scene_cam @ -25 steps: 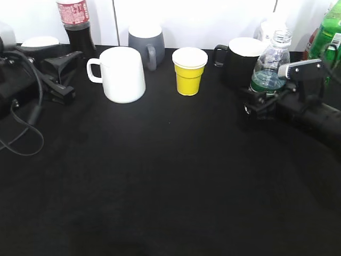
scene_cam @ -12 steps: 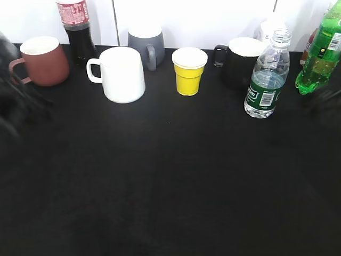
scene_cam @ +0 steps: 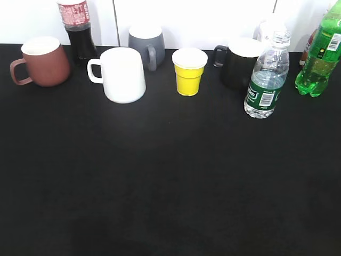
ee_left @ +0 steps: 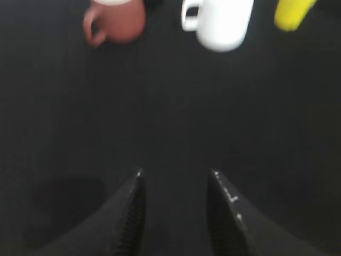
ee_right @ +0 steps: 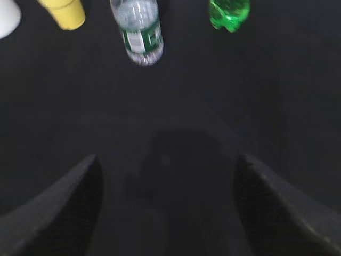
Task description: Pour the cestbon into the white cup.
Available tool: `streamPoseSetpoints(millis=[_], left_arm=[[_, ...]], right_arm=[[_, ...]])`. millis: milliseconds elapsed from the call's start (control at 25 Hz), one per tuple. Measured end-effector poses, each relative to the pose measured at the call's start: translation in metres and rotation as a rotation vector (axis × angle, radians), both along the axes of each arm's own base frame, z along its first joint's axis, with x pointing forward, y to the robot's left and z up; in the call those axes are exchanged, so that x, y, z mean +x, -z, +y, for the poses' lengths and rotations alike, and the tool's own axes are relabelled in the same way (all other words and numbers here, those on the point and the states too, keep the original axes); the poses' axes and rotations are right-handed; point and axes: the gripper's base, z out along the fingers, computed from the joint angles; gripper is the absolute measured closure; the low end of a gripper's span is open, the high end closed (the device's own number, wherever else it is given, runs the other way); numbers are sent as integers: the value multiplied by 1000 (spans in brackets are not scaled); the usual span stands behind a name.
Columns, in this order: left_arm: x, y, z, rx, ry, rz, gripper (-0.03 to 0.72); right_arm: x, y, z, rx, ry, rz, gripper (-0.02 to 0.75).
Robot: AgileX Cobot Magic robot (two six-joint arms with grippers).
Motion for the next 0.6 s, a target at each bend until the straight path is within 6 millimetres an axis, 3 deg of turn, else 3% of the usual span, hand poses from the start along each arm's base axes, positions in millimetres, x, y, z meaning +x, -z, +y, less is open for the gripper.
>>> streamPoseSetpoints(millis=[120, 200, 600], left_arm=[[-19, 30, 4, -2, 38, -46, 392], [-24, 31, 5, -12, 44, -79, 392], [-25, 31, 5, -12, 46, -87, 394]], right_arm=[[-40, 36, -15, 3, 12, -87, 162], [-55, 57, -19, 13, 7, -148, 162], [-58, 58, -17, 10, -5, -168, 162]])
